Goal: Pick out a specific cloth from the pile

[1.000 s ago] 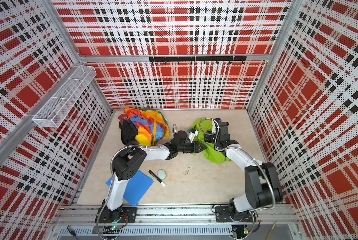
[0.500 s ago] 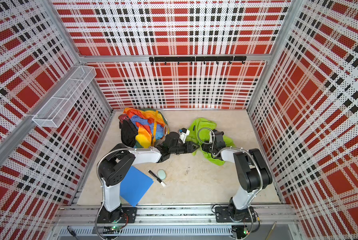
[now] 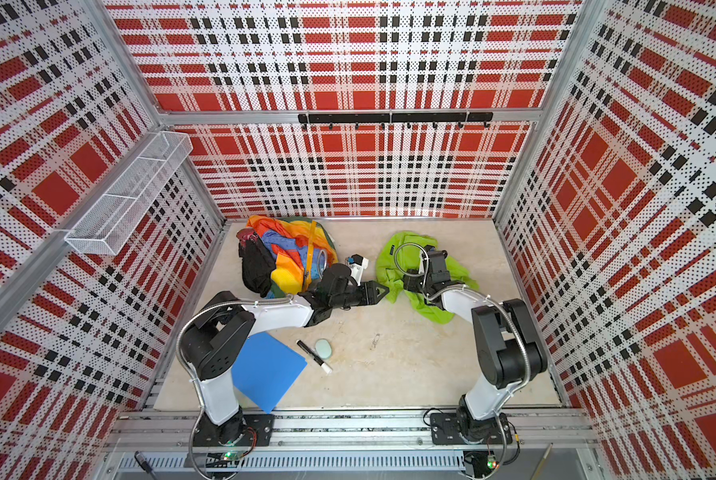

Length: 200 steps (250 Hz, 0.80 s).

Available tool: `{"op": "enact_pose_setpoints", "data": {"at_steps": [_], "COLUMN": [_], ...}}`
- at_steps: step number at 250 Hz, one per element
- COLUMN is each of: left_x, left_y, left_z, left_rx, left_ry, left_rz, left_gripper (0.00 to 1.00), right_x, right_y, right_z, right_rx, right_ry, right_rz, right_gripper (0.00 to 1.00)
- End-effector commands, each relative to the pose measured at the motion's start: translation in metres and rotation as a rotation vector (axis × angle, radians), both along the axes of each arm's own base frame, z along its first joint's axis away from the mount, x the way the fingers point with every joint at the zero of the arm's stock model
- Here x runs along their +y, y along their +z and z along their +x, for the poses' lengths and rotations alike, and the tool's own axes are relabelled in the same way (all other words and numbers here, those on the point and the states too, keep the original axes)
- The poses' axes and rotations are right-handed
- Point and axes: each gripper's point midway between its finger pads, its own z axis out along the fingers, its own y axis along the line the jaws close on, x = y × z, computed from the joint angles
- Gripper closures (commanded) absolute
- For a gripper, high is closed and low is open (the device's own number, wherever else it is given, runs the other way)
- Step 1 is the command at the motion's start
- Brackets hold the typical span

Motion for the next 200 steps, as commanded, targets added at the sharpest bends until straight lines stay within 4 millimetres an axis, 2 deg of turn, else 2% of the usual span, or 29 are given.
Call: {"op": "enact_pose_setpoints", "data": {"at_steps": [1,39,70,90,119,140,158,176,200], "left_x": [0.007,0.02,0.041,0.06,0.097,0.131,0.16,0.188,0.227], "left_y": [0.043,0.068,0.087,0.097,0.112,0.118,0.122,0.124,0.119], "left_z": [0.001,-0.003,-0.006,-0.008,-0.01,-0.01,-0.014,-0.016,-0.018], "left_rx": [-0.112,-0.166,-0.198,-0.212,-0.258,-0.296,-0.321,-0.34,-0.334], "left_ry": [0.02,0.037,0.069,0.094,0.153,0.227,0.282,0.337,0.42], "left_rz": [-0.035,-0.03,-0.025,-0.033,0.008,0.108,0.163,0.198,0.228], "left_gripper": [0.46,0.45,0.44,0.41,0.34,0.18,0.0,0.01,0.01], "right_x": [-0.005,-0.011,-0.019,-0.022,-0.023,-0.027,-0.033,-0.045,-0.072], "right_y": [0.038,0.082,0.121,0.147,0.18,0.201,0.213,0.219,0.207], "right_z": [-0.001,-0.014,-0.028,-0.038,-0.053,-0.066,-0.078,-0.088,-0.1], "right_rx": [-0.072,-0.138,-0.2,-0.252,-0.327,-0.38,-0.417,-0.446,-0.456], "right_ry": [0.006,-0.003,-0.019,-0.018,0.014,0.017,0.007,-0.047,-0.178], "right_rz": [-0.036,-0.036,-0.043,-0.047,-0.049,-0.056,-0.064,-0.086,-0.134], "right_gripper": [0.39,0.31,0.26,0.16,0.01,0.0,0.0,0.0,0.0]}}
